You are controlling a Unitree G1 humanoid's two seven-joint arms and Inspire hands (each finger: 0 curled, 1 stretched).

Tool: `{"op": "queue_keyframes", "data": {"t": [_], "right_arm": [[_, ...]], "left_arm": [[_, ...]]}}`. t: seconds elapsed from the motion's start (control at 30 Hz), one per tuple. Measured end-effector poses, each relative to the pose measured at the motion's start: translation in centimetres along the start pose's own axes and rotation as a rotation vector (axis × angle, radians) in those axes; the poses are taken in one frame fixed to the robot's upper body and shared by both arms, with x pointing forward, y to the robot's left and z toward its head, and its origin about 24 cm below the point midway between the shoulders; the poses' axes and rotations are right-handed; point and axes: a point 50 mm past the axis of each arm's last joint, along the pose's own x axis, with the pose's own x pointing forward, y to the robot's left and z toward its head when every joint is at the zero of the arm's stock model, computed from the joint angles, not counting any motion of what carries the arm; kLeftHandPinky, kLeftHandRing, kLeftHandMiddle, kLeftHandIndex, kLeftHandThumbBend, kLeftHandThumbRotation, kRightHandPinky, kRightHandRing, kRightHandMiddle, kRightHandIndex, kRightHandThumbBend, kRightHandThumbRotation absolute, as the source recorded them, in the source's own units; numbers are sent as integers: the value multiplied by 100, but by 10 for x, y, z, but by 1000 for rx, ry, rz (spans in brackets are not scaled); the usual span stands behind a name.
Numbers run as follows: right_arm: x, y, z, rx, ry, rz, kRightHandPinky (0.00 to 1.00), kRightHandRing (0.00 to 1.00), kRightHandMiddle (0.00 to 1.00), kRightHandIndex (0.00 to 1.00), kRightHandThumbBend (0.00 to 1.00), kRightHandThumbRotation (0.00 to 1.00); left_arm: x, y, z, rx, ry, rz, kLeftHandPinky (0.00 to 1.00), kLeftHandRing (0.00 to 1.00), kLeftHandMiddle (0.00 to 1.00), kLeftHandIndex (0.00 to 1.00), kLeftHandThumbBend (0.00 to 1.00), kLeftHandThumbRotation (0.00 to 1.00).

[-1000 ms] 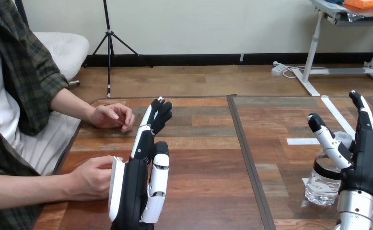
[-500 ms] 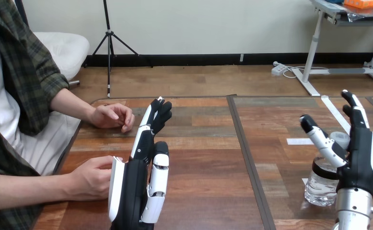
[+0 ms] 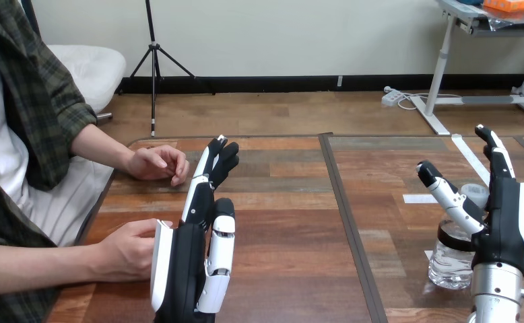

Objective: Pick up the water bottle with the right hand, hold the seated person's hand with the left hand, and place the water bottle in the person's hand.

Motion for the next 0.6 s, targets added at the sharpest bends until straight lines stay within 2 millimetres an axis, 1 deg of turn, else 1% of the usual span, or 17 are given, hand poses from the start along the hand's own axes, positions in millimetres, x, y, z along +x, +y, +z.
{"op": "queue_keyframes", "data": {"t": [0.3, 0.6], "right_arm": [[0, 0, 0, -3, -2, 10, 0, 93, 94, 88, 100, 52], [1, 0, 0, -17, -6, 37, 0, 96, 97, 92, 100, 52]], "left_arm": [[0, 0, 0, 0, 0, 0, 90, 89, 90, 94, 0, 100], [0, 0, 0, 0, 0, -1, 90, 89, 90, 94, 0, 100]]}}
